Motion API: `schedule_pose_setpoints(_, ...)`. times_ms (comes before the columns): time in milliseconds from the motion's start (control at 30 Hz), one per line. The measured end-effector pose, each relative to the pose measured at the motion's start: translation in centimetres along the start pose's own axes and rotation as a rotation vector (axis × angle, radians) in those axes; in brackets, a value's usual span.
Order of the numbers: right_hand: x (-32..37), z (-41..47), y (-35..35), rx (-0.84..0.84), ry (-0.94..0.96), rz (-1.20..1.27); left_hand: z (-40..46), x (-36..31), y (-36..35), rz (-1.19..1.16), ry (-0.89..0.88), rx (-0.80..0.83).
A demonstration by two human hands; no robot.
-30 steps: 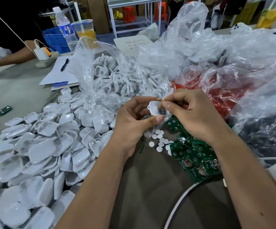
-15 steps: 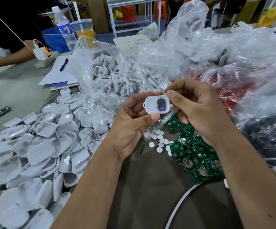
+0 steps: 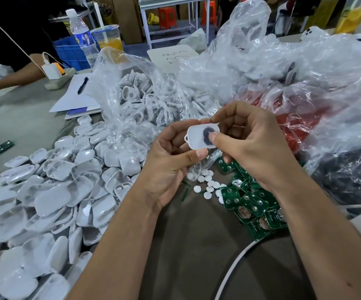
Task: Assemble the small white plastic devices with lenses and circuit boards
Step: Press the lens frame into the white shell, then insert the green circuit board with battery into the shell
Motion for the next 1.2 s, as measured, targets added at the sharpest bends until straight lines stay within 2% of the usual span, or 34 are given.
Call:
schedule_pose_setpoints(400, -0.4, -0.1, 0.5, -0.164, -0.182, 0.022, 0.0, -0.2, 0.1, 0.009, -0.009, -0.044)
schedule_pose_setpoints(467, -0.4, -0.2, 1.2, -0.213, -0.161, -0.278, 0.1, -0.2, 0.3, 0.037, -0.017, -0.089)
schedule_pose_setpoints(500, -0.4, -0.2, 1.3, -0.184, -0.159, -0.481, 0.1, -0.2, 0.3, 0.036, -0.018, -0.112)
schedule_pose_setpoints(600, -0.9, -0.4, 0.7, 0.055, -0.282, -0.997, 0.0, -0.3, 0.4, -0.041, -0.01, -0.165)
schedule_pose_setpoints(700, -1.0, -0.4, -0.1, 0.161, -0.328, -1.227, 0.0, -0.5, 0.6, -0.079, 0.009, -0.227)
schedule_pose_setpoints(867, -0.8, -0.5, 0.0, 0.119, -0.261, -1.065, 0.0, -0.5, 0.6, -0.072, 0.02, -0.261)
schedule_pose_setpoints(967, -0.8, -0.4, 1.1, -0.013, -0.251, -0.694, 0.0, -0.4, 0.8, -0.088, 0.027, -0.29)
schedule_pose_setpoints(1067, 0.2, -0.2, 1.5, -0.13, -0.15, -0.215, 0.0, -0.5, 0.9, -0.094, 0.029, -0.32)
schedule_pose_setpoints(1100, 0.5, -0.2, 1.4, -0.152, -0.072, -0.183, 0.0, -0.5, 0.9, -0.093, 0.023, -0.325)
schedule_pose_setpoints(1200, 1.3, -0.4, 0.3, -0.152, 0.207, -0.445, 0.0, -0.5, 0.8, -0.092, 0.016, -0.333)
Point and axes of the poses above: each hand's wrist, its own z-axis towards the middle knuckle, its own y-axis out of the back of the hand, x = y × z, the point moved 3 cm from there along z, towards the middle knuckle, and after that the axes turned 1 degree about -x, right-handed, at the moved point
